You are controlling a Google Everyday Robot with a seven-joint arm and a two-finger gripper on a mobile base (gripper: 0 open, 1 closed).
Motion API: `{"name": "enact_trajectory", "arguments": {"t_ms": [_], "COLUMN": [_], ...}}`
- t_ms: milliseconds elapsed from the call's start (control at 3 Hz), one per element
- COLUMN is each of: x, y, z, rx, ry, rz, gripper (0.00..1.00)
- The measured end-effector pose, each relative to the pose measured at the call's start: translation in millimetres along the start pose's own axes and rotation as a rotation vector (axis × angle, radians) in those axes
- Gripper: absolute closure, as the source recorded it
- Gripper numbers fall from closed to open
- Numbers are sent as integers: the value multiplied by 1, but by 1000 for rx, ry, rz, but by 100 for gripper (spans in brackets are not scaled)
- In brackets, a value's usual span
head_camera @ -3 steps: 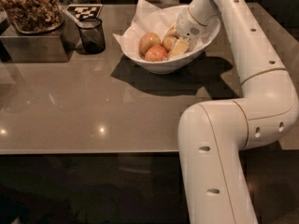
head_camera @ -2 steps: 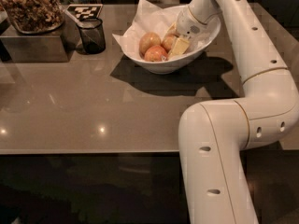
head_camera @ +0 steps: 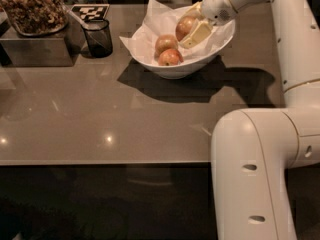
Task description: Pick apple from white bowl
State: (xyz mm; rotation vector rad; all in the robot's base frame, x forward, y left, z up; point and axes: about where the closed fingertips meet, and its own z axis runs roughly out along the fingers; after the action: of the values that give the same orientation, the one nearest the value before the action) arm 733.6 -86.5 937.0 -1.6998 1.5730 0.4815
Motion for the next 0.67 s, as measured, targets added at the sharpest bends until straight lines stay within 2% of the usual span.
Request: {"name": "enact_trajectory", "arguments": {"t_ms": [333,667], "x": [-25,-40], "y": [20,40], "z": [-23,-40], "rx": [-43,-93], "ry": [-114,-173], "rz": [38,99], "gripper": [100,100]}}
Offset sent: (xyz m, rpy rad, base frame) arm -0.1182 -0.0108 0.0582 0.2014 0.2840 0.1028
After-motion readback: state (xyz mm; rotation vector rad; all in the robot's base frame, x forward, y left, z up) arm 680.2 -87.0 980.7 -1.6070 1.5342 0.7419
